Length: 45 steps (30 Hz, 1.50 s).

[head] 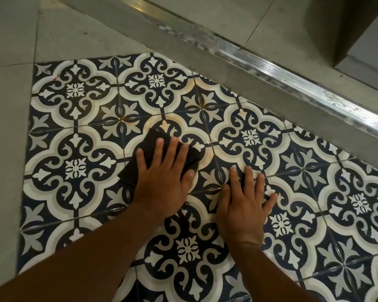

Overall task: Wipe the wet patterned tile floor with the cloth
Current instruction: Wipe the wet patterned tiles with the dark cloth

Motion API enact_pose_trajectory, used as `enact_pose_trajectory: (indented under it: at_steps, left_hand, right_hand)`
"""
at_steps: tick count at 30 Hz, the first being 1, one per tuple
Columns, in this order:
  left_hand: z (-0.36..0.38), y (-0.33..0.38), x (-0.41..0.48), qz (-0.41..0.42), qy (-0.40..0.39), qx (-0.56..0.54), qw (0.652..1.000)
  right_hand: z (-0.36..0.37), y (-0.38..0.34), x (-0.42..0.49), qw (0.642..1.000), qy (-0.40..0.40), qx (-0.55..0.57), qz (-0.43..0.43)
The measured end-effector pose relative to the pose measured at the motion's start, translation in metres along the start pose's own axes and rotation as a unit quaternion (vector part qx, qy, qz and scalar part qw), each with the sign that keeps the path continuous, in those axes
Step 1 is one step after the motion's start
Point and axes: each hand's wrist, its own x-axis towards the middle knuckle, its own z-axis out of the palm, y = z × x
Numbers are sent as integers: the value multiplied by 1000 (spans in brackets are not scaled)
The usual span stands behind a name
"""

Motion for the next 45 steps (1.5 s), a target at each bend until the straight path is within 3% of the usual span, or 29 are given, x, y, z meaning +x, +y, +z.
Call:
enact_pose_trajectory:
  at_steps: [7, 14, 17, 19, 21, 24, 29, 32, 41, 45]
  left_hand:
    - [6, -3, -29, 119, -14, -12, 993]
    - [-1, 24, 13, 9, -16, -14, 1000]
    - [-1, 44, 3, 23, -29, -23, 999]
    - [-2, 49, -8, 67, -38, -75, 994]
    - [-10, 42, -15, 91, -28, -194, 976]
    - [-28, 7, -16, 58, 30, -307, 950]
    - [-38, -59, -12, 13, 5, -146, 989]
    - [-32, -66, -16, 51, -9, -100, 994]
    - [-9, -63, -27, 58, 40, -126, 989]
    - [-10, -63, -25, 61, 35, -134, 988]
  right_hand:
    - [3, 4, 0, 998, 36, 53, -5]
    - [7, 8, 0, 996, 58, 74, -9]
    - [7, 9, 0, 995, 61, 81, -12]
    - [7, 10, -1, 994, 65, 89, -13]
    - [7, 10, -1, 993, 68, 94, -11]
    - [6, 9, -1, 994, 65, 91, -10]
    - [5, 7, 0, 994, 60, 91, -4]
    - [4, 5, -1, 994, 60, 97, 0]
    - [-4, 0, -4, 991, 52, 123, 16]
    - [-7, -38, 2, 982, 102, 126, -98]
